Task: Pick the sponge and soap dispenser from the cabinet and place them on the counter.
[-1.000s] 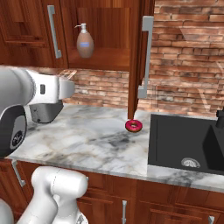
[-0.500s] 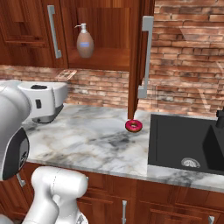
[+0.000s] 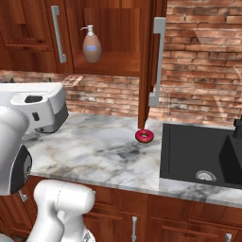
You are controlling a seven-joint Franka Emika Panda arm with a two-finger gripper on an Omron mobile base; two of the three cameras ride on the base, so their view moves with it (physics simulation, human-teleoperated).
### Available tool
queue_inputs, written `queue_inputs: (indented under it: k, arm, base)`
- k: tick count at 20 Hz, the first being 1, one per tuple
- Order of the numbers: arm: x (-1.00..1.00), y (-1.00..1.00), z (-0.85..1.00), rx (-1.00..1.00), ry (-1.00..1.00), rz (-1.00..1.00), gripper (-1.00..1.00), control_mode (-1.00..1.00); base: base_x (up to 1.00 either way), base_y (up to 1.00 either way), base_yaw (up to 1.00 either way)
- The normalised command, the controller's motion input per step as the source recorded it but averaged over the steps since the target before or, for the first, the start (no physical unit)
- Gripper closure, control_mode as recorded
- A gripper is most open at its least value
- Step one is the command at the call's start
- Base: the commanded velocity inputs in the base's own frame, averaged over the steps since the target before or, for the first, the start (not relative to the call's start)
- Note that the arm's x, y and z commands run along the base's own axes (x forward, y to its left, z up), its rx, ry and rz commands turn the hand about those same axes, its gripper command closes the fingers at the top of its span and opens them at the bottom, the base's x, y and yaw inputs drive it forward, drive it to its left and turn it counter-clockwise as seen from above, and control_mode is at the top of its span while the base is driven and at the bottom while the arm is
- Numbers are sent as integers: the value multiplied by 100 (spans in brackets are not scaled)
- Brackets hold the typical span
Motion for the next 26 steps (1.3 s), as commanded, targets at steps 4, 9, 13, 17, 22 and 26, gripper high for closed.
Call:
queue_inputs:
  k: [4, 9, 13, 17, 22, 26]
  arm:
    - [-1, 20, 16, 2, -17, 0, -100, -100]
    - [0, 24, 2, 4, -9, 0, -100, -100]
    - [0, 25, -10, 11, -3, -1, -100, -100]
    - [0, 35, -25, 13, 0, -2, -100, -100]
    - [0, 35, -25, 9, 0, -2, -100, -100]
    - [0, 28, -16, 5, -2, -3, -100, -100]
  base:
    - [0, 0, 0]
    - [0, 0, 0]
    - [0, 0, 0]
    - [0, 0, 0]
    - [0, 0, 0]
    - [0, 0, 0]
